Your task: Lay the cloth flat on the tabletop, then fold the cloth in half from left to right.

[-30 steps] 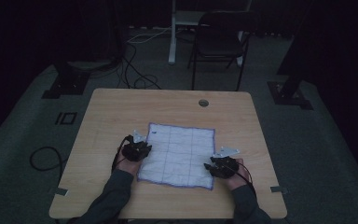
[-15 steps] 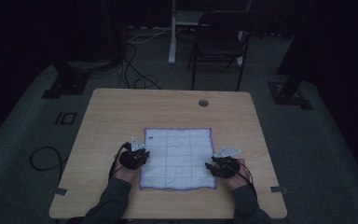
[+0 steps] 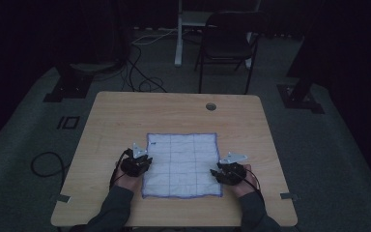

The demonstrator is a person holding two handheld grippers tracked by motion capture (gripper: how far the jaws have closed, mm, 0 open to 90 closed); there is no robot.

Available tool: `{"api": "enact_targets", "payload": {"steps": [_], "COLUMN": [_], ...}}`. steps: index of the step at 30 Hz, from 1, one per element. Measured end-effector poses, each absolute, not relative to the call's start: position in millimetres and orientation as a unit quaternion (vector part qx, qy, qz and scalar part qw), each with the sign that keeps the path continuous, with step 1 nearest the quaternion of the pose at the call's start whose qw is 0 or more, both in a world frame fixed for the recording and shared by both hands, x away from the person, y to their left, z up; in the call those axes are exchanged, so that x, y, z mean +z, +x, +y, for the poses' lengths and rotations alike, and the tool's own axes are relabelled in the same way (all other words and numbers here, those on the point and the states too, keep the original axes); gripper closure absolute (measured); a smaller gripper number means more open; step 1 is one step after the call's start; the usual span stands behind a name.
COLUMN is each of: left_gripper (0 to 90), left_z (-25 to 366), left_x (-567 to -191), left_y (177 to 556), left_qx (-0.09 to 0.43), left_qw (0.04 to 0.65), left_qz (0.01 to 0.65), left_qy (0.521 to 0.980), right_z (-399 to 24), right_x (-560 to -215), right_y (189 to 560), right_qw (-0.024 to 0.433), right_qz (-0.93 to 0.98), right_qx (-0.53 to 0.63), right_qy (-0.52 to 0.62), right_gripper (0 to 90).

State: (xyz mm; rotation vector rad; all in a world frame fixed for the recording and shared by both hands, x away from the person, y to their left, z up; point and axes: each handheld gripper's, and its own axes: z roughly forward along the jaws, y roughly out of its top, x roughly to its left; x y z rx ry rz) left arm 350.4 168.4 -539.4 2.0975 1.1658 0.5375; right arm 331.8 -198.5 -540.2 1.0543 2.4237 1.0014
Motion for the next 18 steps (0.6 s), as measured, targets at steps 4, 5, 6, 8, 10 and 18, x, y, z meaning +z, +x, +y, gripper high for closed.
{"api": "enact_targets", "payload": {"steps": [4,5,6,8,10,18], "left_gripper": [74.3,73.9,73.1,67.3,60.6,53.2], "left_z": [171,172,173,173,174,173], "left_x": [-540,-540,-540,-539,-538,-538], "left_y": [353,354,354,354,352,344], "left_qx": [0.206,0.206,0.205,0.205,0.197,0.184], "left_qw": [0.336,0.338,0.337,0.335,0.336,0.341], "left_qz": [0.448,0.450,0.451,0.457,0.465,0.471], "left_qy": [0.802,0.801,0.800,0.798,0.795,0.792], "right_z": [-196,-195,-194,-194,-194,-194], "right_x": [-540,-540,-540,-540,-540,-540], "right_y": [331,331,330,330,330,330], "right_qw": [0.155,0.155,0.153,0.153,0.153,0.152], "right_qz": [0.848,0.850,0.850,0.850,0.850,0.850], "right_qx": [0.351,0.351,0.351,0.351,0.352,0.352], "right_qy": [0.365,0.362,0.361,0.361,0.362,0.362], "right_gripper": [56.9,56.9,56.9,56.8,56.8,56.7]}}
